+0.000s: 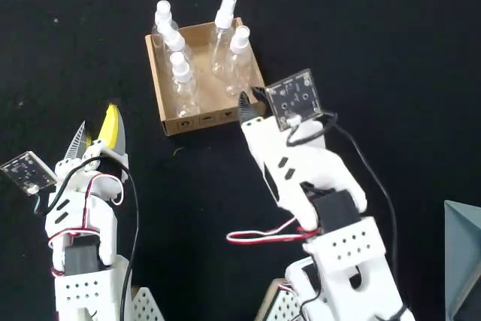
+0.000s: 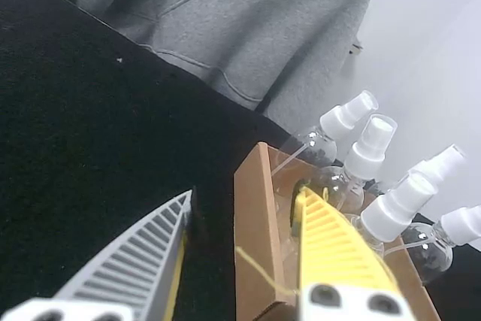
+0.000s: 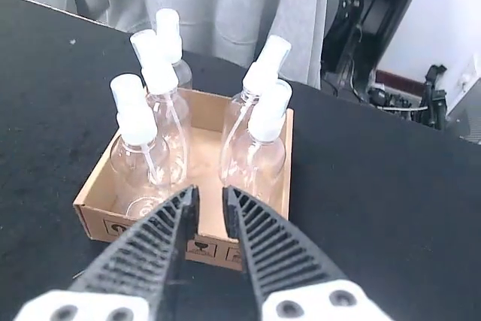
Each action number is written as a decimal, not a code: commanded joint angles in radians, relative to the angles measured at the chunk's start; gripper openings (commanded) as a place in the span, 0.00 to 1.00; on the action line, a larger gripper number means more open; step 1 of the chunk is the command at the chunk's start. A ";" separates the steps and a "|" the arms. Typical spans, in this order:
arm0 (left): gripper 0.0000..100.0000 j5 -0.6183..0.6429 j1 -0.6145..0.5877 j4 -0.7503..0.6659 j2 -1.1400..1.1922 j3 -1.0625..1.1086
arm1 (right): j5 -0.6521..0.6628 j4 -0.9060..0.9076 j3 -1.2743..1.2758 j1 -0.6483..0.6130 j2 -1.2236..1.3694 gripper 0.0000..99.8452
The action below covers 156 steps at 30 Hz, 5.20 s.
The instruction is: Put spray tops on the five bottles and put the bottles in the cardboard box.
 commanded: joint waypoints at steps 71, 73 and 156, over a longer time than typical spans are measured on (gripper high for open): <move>0.20 -0.011 -0.013 0.006 -0.014 0.024 | 0.011 -0.201 0.317 0.091 -0.634 0.01; 0.20 -0.011 -0.027 0.006 -0.014 0.024 | 0.012 -0.195 0.323 0.095 -0.667 0.01; 0.20 -0.180 0.160 0.196 -0.014 0.024 | -0.190 0.437 0.677 0.356 -0.820 0.01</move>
